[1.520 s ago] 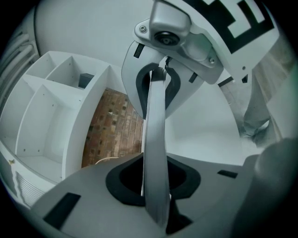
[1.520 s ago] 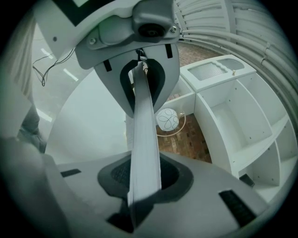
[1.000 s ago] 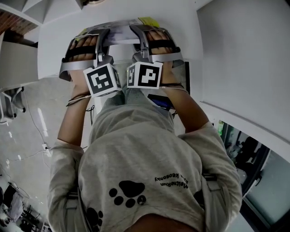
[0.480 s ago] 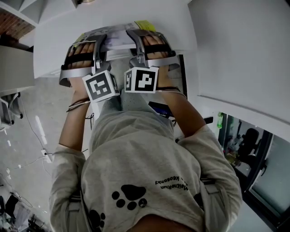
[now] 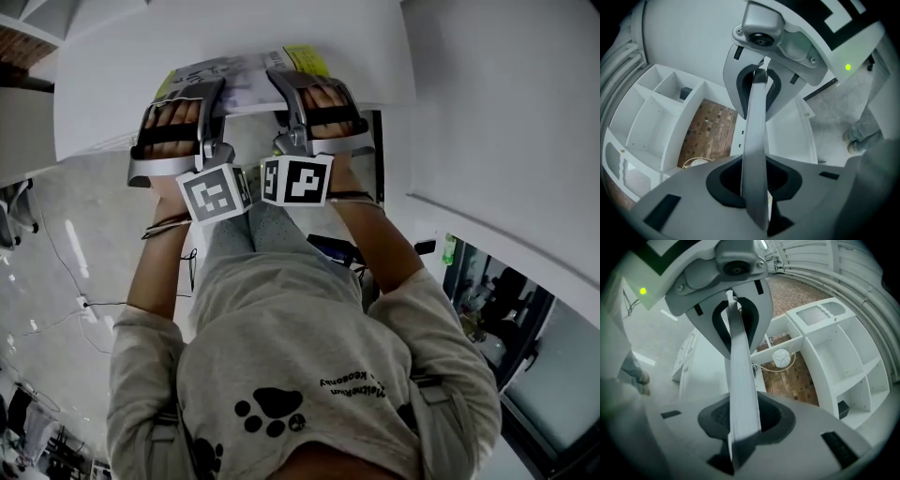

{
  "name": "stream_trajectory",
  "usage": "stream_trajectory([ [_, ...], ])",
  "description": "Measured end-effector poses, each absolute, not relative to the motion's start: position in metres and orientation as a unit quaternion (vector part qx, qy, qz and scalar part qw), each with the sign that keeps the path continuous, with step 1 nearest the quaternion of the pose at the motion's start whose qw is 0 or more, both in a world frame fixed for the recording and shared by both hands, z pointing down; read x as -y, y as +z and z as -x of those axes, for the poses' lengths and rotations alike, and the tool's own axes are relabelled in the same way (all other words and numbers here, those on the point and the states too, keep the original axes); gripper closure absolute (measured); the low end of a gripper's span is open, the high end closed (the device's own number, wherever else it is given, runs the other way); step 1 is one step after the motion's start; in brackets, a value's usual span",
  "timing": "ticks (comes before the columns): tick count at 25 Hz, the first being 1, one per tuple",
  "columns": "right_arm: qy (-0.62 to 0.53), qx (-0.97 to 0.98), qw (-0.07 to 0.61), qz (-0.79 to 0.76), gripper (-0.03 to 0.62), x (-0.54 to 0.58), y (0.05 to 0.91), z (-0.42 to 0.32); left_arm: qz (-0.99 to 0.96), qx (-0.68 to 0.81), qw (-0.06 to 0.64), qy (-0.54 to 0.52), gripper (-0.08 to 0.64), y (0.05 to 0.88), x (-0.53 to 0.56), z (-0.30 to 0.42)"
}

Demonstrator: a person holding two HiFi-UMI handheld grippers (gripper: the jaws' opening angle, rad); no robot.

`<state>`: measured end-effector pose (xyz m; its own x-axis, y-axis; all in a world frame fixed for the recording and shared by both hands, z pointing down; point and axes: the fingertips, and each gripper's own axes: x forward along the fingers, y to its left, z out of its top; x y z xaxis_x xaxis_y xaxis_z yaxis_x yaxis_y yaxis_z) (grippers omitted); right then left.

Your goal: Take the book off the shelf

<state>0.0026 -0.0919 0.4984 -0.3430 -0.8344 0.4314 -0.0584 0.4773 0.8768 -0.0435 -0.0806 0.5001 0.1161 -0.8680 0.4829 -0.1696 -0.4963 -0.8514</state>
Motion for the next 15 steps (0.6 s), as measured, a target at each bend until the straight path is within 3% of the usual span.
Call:
stream_trajectory([
  [15,-0.401,0.71,0.495,-0.3,0.5,0.151,0.557,0.009,0.679,-0.384,0.308,-0.545,0.48,0.561,0.139,0.055],
])
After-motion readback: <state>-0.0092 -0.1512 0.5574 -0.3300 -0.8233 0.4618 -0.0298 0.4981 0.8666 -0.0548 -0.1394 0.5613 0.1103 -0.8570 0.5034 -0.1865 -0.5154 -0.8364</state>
